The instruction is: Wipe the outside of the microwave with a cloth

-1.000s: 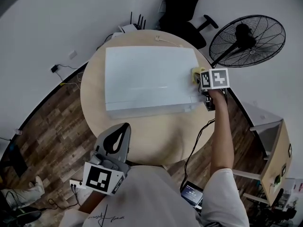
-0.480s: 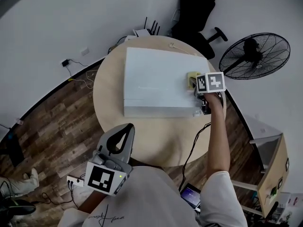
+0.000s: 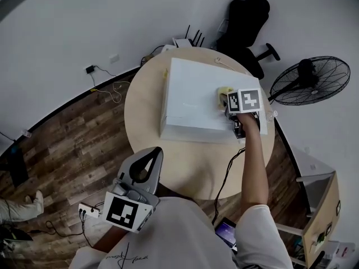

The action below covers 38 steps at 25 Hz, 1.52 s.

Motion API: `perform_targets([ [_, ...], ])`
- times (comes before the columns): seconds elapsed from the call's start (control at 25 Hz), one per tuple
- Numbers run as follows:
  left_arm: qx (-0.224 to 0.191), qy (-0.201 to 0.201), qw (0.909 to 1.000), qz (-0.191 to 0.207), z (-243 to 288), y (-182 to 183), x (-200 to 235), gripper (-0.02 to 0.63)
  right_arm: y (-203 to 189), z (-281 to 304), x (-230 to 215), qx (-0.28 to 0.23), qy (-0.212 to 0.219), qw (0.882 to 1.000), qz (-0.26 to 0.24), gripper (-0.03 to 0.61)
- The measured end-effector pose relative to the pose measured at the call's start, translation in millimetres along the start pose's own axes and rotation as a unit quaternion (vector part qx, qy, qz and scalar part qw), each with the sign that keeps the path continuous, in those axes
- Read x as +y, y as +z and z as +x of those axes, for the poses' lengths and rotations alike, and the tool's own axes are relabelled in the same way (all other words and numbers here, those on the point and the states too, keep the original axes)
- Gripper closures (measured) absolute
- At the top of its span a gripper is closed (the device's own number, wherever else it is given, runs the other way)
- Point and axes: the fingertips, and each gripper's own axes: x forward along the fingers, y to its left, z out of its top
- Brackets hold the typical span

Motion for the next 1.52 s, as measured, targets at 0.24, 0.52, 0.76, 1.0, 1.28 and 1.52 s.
perform_targets([
  [0.24, -0.005, 0.012, 0.9997, -0.019, -16, -1, 15, 0.624, 11, 7, 40, -0.006, 0.014, 1.000, -0.015, 0.443],
  [0.52, 0.000, 0.017, 0.9997, -0.016, -19, -2, 24, 0.624, 28, 15, 84, -0.016, 0.039, 0.998, -0.037, 0.445],
  [0.76, 0.001, 0.019, 0.9997, -0.016, -20, -3, 26, 0.624, 40, 20, 120, -0.024, 0.068, 0.996, -0.050, 0.445],
  [1.0, 0.001, 0.027, 0.9995, -0.017, -25, -3, 26, 0.624, 47, 23, 151, -0.029, 0.089, 0.993, -0.066, 0.445],
  [1.28, 0.000, 0.039, 0.9991, -0.016, -30, -3, 27, 0.624, 55, 25, 196, -0.032, 0.141, 0.986, -0.083, 0.443],
  [1.52, 0.000, 0.052, 0.9985, -0.019, -35, -3, 31, 0.624, 63, 16, 217, -0.049, 0.197, 0.977, -0.061, 0.445],
])
